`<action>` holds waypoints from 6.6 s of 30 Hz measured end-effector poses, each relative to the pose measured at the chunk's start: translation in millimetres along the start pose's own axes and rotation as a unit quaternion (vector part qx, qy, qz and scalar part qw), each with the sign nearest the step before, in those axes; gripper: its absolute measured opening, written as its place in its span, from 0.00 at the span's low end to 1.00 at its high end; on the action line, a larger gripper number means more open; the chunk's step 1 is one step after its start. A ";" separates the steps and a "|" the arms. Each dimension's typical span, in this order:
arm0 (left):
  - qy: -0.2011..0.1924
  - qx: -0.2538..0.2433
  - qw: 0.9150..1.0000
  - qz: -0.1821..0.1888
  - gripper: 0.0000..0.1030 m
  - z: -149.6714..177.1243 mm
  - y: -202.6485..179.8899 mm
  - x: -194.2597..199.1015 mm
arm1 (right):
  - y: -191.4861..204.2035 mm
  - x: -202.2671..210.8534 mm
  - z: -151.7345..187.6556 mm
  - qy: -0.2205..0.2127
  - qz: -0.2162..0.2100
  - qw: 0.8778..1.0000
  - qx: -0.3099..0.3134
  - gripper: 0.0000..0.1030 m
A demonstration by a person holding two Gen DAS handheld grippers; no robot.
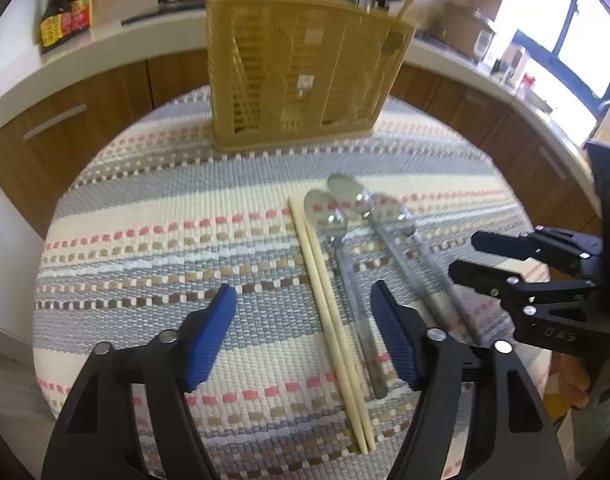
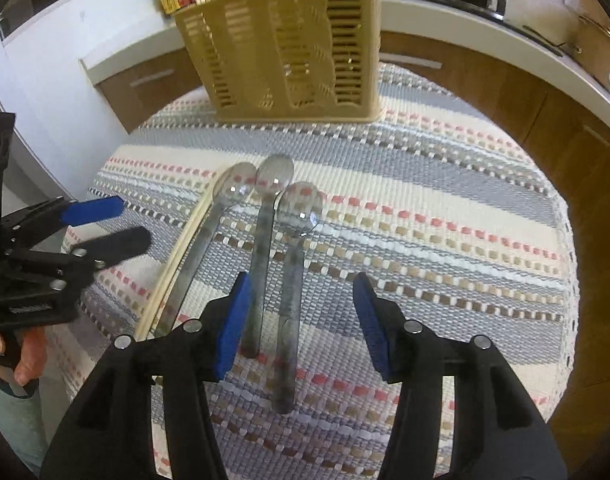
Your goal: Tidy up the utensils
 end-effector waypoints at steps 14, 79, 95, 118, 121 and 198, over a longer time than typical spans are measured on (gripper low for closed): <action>0.059 -0.039 0.997 -0.033 0.42 -4.9 -3.5 -31.7 | 14.2 -32.1 -9.5 0.033 0.037 0.998 0.040 0.26; -0.282 -0.006 0.956 -0.079 0.10 -161.9 22.3 158.3 | 26.1 134.4 -155.3 -0.224 -0.087 0.971 0.010 0.10; -0.382 0.026 0.918 -0.108 0.10 -223.6 77.9 114.8 | 19.3 108.4 -255.3 -0.364 -0.087 0.927 -0.018 0.10; -0.396 0.019 0.907 -0.144 0.23 -197.4 79.5 73.2 | -7.9 81.8 -219.6 -0.376 -0.098 0.921 -0.032 0.52; -0.392 0.018 0.910 -0.134 0.27 -187.3 76.0 83.5 | -13.6 95.4 -205.6 -0.368 -0.100 0.923 -0.042 0.52; 0.028 0.039 0.997 -0.054 0.22 12.5 -2.7 -19.1 | -0.2 -12.2 3.9 0.042 -0.036 0.997 -0.051 0.11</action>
Point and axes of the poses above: each gripper's, at about its wrist camera, not at the fingertips, and x roughly against the way its jaws point, y to its left, z to its underside, the point moved 6 cm from there along -x, roughly the way its jaws point, and after that the axes turned 14 degrees about -x, right-handed, at the moved point
